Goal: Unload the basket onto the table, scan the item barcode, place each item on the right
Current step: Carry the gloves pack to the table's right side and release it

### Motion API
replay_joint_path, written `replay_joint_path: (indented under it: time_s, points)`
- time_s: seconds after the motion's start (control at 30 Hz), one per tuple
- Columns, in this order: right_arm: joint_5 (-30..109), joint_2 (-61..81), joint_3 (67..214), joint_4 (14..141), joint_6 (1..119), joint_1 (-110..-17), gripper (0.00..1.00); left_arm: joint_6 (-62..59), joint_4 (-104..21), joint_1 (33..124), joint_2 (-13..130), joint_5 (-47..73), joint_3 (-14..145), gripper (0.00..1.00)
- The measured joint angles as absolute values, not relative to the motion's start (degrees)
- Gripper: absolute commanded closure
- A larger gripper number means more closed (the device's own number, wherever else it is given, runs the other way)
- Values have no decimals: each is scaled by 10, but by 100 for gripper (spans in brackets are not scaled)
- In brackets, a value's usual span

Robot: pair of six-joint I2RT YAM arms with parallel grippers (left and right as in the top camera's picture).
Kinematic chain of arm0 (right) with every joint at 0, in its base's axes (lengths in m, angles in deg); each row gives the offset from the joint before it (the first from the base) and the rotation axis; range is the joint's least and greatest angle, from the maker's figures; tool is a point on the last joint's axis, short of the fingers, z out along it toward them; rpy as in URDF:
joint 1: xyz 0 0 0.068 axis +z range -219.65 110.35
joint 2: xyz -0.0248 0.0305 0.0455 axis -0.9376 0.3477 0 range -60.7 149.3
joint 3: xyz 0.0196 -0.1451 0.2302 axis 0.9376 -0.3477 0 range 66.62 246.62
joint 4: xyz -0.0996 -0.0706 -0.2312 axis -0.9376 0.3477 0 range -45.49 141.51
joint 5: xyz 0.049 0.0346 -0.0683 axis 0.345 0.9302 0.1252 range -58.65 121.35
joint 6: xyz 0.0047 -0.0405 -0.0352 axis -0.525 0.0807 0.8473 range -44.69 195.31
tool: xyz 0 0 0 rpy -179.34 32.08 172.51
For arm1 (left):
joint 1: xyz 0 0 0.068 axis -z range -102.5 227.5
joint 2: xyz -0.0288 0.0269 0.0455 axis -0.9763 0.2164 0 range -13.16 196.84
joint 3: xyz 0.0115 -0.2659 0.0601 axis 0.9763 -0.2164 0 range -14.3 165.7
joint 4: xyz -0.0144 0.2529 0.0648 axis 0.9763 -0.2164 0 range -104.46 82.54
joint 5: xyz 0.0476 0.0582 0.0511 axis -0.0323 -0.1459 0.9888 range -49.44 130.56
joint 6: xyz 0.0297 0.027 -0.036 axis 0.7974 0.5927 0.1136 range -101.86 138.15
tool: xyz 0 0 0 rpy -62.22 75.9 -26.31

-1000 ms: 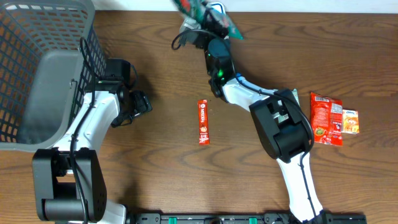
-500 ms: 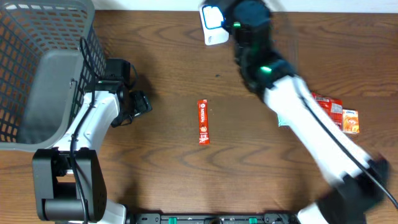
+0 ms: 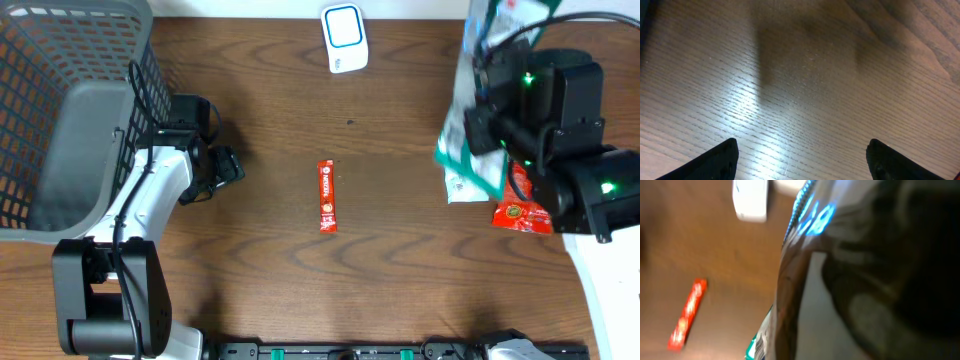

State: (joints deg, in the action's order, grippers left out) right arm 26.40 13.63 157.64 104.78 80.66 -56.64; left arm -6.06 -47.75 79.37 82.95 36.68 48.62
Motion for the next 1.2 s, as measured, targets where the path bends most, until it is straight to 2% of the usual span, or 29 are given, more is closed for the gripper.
replay_joint_path:
  time_s: [0.17, 0.43, 1.03, 1.07, 1.1, 1.17, 1.2]
  points:
    - [294, 161, 1535, 1088, 790, -621, 99, -61, -478, 794, 830, 367, 486, 17]
    - [319, 238, 1430, 1010, 786, -683, 99, -61, -478, 794, 830, 367, 486, 17]
    - [301, 415, 1419, 975, 851, -689, 99, -61, -477, 794, 830, 367, 486, 17]
    - [291, 424, 1419, 975, 852, -689, 95, -61, -477, 794, 830, 367, 486, 17]
    - [286, 427, 1419, 975, 852, -689, 84, -61, -477, 794, 830, 367, 486, 17]
    - [272, 431, 1419, 975, 858, -689, 51, -61, -477, 794, 830, 367, 486, 17]
    - [264, 431, 1419, 975, 856, -689, 39, -61, -478, 794, 830, 367, 486, 17]
